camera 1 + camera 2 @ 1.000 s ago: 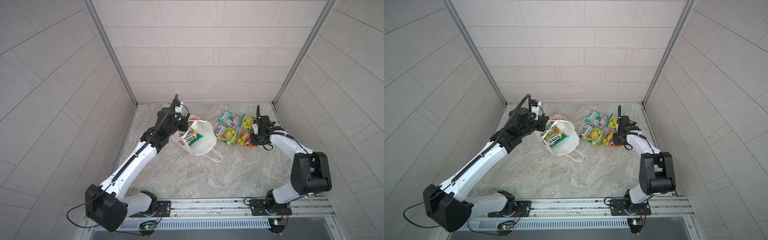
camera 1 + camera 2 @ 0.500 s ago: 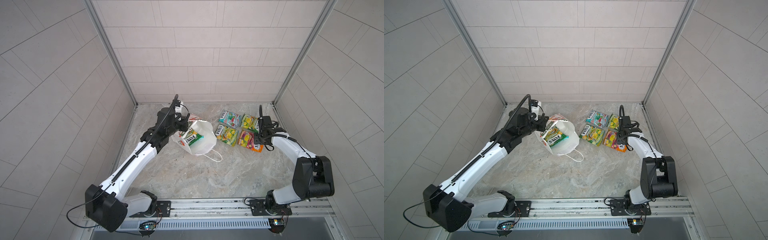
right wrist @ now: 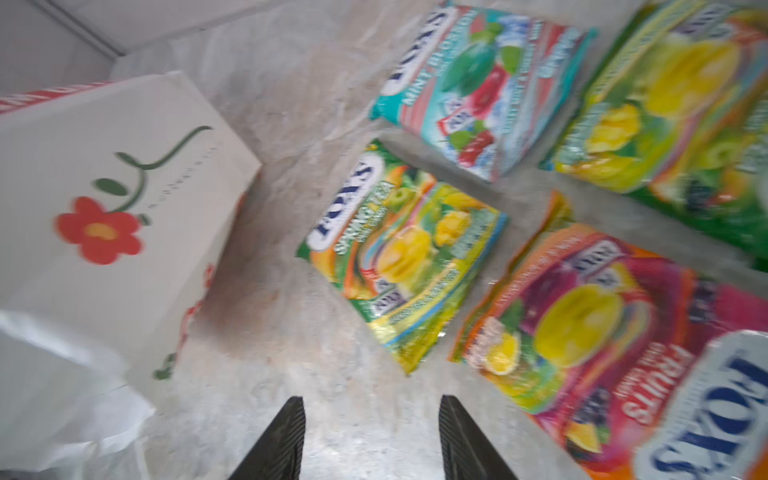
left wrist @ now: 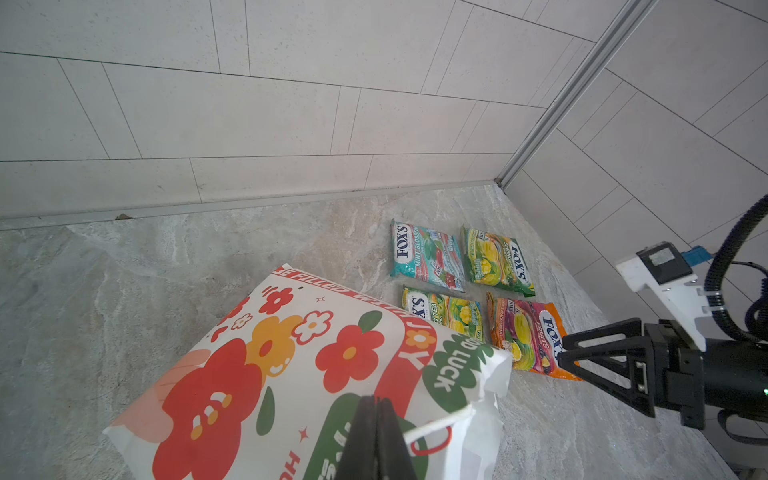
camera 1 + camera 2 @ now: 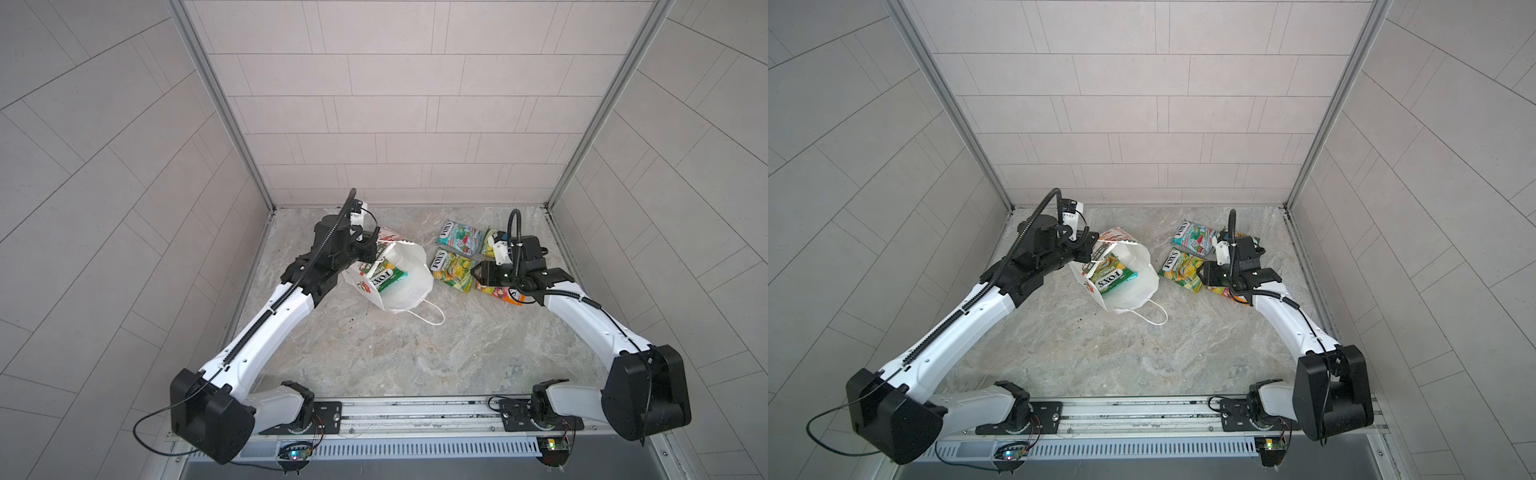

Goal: Take the snacks out of the paper bag

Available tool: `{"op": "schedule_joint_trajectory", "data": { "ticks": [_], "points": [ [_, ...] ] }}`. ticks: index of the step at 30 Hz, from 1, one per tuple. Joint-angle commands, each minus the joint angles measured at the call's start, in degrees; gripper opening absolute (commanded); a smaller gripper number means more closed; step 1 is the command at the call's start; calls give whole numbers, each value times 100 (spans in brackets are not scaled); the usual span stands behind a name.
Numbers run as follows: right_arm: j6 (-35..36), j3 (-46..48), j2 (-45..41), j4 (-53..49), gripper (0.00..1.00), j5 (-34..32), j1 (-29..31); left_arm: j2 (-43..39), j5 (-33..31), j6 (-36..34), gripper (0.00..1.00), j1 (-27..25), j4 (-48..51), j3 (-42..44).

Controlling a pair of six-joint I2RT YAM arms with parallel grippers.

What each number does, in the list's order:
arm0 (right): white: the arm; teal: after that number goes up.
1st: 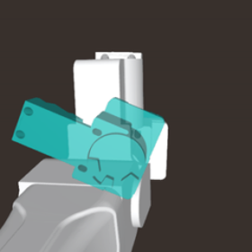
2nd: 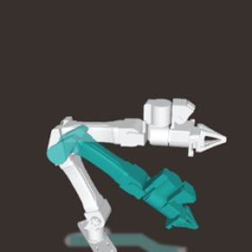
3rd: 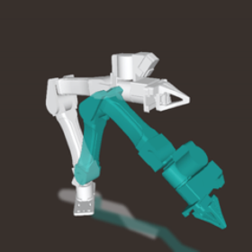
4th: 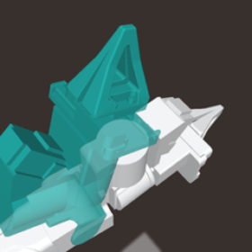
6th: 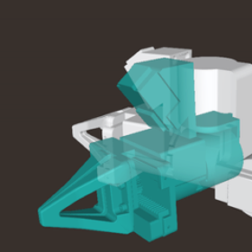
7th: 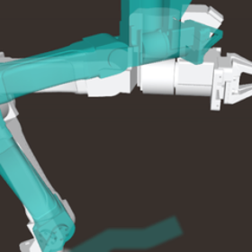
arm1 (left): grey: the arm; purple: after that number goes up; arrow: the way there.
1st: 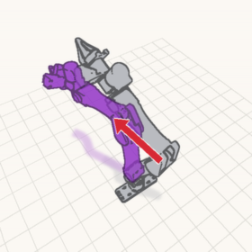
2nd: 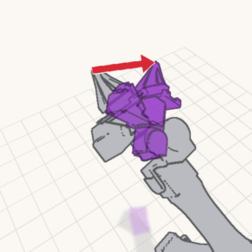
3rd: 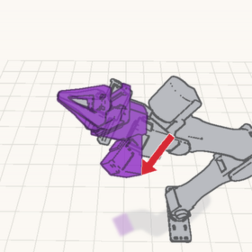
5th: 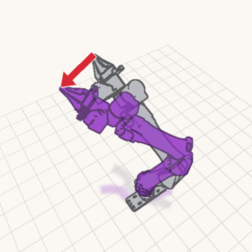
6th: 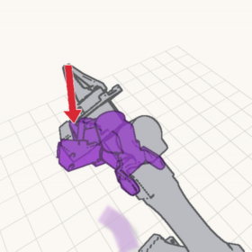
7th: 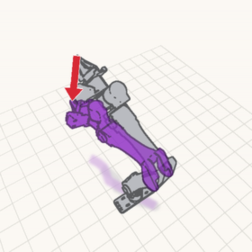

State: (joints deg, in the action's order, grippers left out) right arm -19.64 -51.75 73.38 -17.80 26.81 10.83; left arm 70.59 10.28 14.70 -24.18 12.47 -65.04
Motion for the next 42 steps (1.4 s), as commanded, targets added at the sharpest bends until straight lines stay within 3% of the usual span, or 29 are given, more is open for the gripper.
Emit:
{"op": "schedule_joint_trajectory", "data": {
  "ticks": [1,9,16,25,31,37,42],
  "points": [
    [-511,-99,-136,552,50,835,391,-137,58,24,0,3,-157,94],
    [-656,-219,-110,1199,48,791,1781,-157,68,94,0,1,-200,102],
    [-610,-466,494,1249,46,521,2520,-164,103,147,0,2,-204,105],
    [-586,-907,1528,1290,44,-148,3065,-133,133,156,0,5,-217,80],
    [-741,-1400,2171,1035,44,-1040,3340,-185,193,132,0,2,-236,87],
    [-1447,-1686,2655,1046,44,-1873,3422,-230,239,122,0,1,-302,127],
    [-2158,-1668,2867,1392,42,-2156,3422,-265,271,112,0,6,-340,146]
  ]
}}
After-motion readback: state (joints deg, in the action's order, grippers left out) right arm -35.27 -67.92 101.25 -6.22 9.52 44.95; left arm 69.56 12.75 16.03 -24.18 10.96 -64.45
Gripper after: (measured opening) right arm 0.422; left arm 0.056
